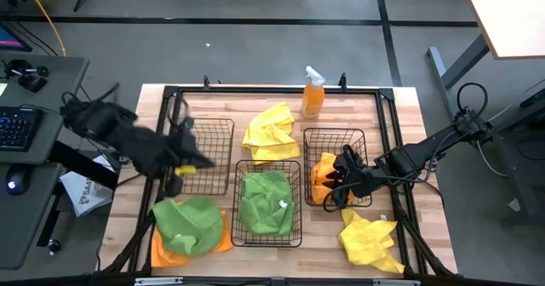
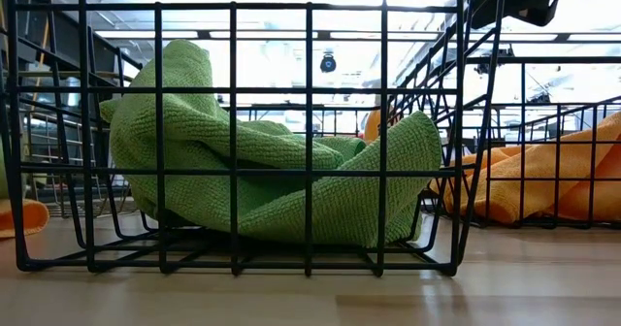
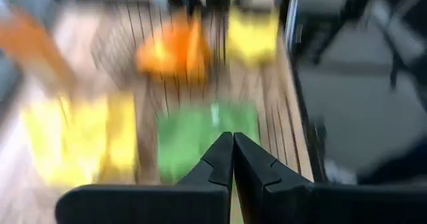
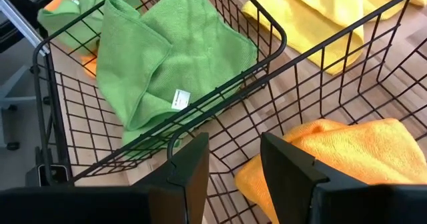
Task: Sort microfiber towel by color & place in baskets
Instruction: Put the green towel into the middle wire basket
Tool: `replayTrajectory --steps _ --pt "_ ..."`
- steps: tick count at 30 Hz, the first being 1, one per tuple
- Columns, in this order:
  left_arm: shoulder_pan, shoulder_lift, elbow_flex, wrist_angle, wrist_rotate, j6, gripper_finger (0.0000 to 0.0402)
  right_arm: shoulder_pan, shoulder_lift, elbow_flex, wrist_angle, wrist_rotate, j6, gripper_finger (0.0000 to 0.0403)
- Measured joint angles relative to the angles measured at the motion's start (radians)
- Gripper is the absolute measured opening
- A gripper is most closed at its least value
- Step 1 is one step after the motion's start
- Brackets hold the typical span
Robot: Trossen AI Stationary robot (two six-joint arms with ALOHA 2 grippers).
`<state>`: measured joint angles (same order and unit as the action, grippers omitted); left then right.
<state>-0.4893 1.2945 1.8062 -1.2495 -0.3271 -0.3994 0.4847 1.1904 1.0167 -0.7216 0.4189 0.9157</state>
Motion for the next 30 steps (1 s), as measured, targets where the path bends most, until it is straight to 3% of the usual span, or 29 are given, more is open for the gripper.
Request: replayTrajectory --steps 3,9,16,22,30 --pt "-0.052 0.008 -0.126 -0.058 0.053 -0.127 0.0007 0.000 0.000 0.000 -0.002 0.016 -0.001 0.0129" --pt "-0.254 0.006 -0.433 0.034 0.189 -0.434 0.0065 0.000 0.000 0.000 -0.037 0.073 -0.008 0.0129" --pt "-0.460 0.015 -0.739 0.455 0.225 -0.799 0.0172 0.000 0.000 0.000 -0.062 0.079 -0.008 0.0129" --pt "-0.455 0.086 -0.789 0.536 0.214 -0.764 0.0227 0.000 0.000 0.000 -0.065 0.097 -0.008 0.0129" --pt "-0.446 0.232 -0.792 0.573 0.256 -0.661 0.0232 -0.001 0.000 0.000 -0.068 0.097 0.003 0.0129"
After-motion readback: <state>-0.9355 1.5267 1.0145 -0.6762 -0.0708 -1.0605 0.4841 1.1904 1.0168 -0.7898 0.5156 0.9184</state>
